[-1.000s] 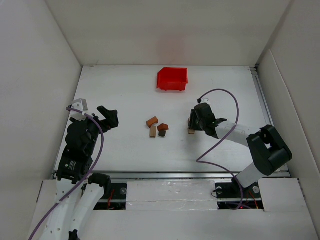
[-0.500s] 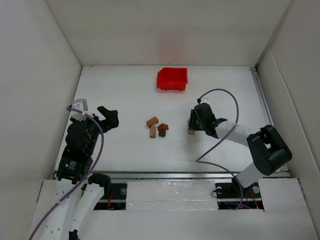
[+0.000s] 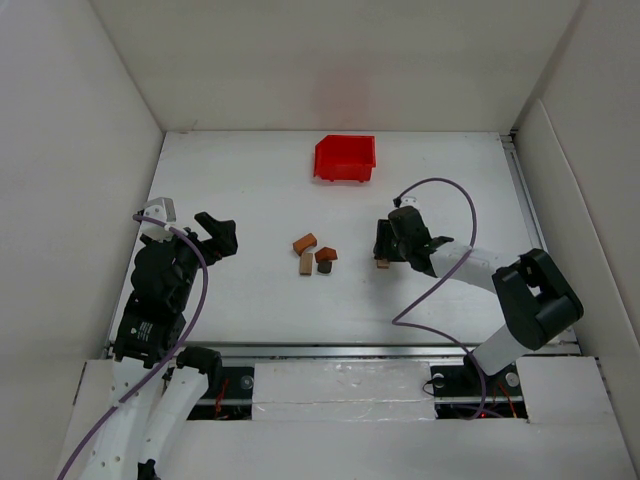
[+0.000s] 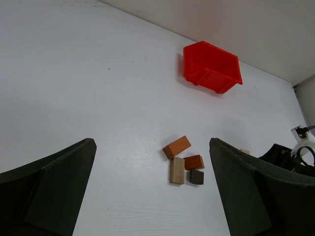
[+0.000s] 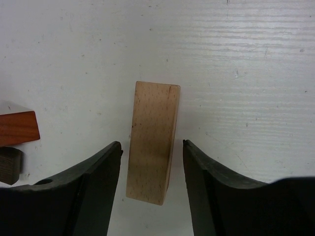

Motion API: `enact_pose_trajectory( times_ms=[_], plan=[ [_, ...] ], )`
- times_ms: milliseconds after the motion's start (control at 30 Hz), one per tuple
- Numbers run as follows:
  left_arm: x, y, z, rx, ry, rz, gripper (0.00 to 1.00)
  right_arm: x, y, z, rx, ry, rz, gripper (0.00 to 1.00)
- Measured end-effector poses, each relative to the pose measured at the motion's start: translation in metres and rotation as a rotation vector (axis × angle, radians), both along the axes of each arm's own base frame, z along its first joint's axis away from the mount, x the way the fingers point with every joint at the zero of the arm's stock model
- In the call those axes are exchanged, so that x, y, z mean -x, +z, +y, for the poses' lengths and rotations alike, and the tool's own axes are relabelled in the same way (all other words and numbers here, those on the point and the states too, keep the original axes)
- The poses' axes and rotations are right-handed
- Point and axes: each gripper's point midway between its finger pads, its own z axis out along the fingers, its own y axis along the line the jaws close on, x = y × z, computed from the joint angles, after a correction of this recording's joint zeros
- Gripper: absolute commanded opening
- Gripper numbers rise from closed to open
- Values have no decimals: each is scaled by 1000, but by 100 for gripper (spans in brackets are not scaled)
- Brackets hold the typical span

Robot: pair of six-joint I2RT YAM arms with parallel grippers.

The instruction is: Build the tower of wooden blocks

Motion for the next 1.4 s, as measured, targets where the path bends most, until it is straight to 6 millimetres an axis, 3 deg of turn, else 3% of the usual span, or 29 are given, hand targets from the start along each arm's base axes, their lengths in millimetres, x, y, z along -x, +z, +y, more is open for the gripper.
enact_pose_trajectory(
  times_ms=[67,267,500,633,733,867,933,1000,1067,1233,1300,1400],
  plan=[
    [0,0,0,0,0,0,99,0,0,0,1,1,0,68],
    [-1,-1,0,-2,0,6,99,3,13,-1,-6,5,-16,70],
    [-11,-13,-4,-11,-5,56,99,7,94,5,-100,45,-201,70],
    [-22,-29,-16,-2,-49,133,99,16,123,17,-146,110,-267,70],
    [-40,-43,-35,25,-118,216,99,21,125,23,-150,145,-267,70],
    [-80,-68,-69,48,-242,377,99,23,127,26,-144,172,-276,70],
    [-96,-97,-81,56,-279,459,99,24,126,27,-144,187,-275,70],
    [-93,-126,-86,45,-294,561,99,25,126,30,-150,203,-271,69],
    [-87,-143,-95,-25,-283,647,99,25,125,35,-164,224,-266,69],
    [-89,-127,-154,-195,-317,597,99,35,118,55,-201,298,-233,66],
    [-87,-124,-149,-200,-273,579,99,46,114,69,-204,314,-219,65],
    [-88,-123,-119,-180,-142,561,99,66,107,97,-206,330,-195,63]
  ],
)
